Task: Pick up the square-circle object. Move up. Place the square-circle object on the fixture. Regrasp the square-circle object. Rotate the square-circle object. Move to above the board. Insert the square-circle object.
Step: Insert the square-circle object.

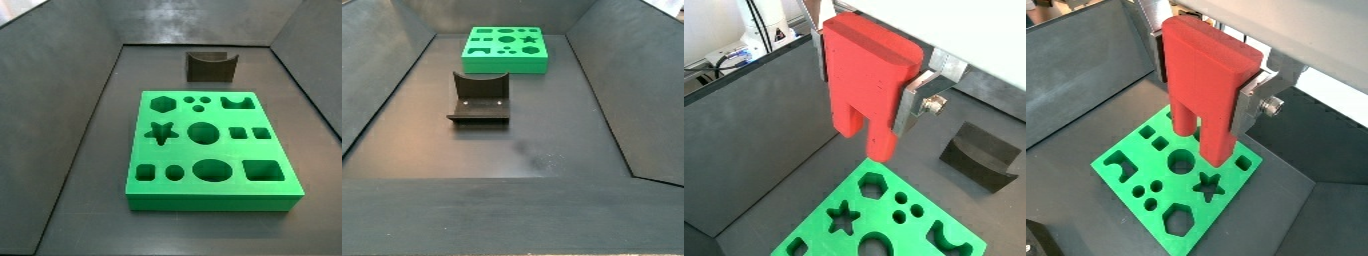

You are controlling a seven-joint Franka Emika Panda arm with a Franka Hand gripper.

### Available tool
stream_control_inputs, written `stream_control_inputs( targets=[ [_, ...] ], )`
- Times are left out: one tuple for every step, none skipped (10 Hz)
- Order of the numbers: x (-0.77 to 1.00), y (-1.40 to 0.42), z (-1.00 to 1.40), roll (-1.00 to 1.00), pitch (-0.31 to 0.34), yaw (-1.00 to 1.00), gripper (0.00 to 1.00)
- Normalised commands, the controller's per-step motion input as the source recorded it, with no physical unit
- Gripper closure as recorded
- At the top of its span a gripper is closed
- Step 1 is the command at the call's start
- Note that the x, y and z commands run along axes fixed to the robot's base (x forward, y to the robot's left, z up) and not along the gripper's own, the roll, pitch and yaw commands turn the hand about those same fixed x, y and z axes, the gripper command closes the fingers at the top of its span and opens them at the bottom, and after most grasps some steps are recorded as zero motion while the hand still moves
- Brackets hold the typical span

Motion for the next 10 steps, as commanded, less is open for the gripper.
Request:
stream_control_inputs(
  targets=[
    [0.04,0.00,-0.33,0.00,0.000,0.01,1.00],
    [0.27,0.00,-0.59,0.07,0.034,0.13,1.00],
    [0.35,0.00,-0.62,0.10,0.026,0.18,1.00],
    [0.33,0.00,-0.62,0.08,0.033,0.18,1.00],
    [0.27,0.00,-0.61,0.06,0.007,0.15,1.00],
    [0.26,0.00,-0.64,0.07,0.000,0.15,1.00],
    [0.24,-0.05,-0.67,0.07,0.000,0.20,1.00],
    [0.20,-0.30,-0.58,0.09,0.000,0.27,1.00],
    [0.09,-0.46,-0.54,0.11,-0.036,0.25,1.00],
    [-0.09,-0.62,-0.51,0.10,-0.153,0.03,1.00]
  ],
)
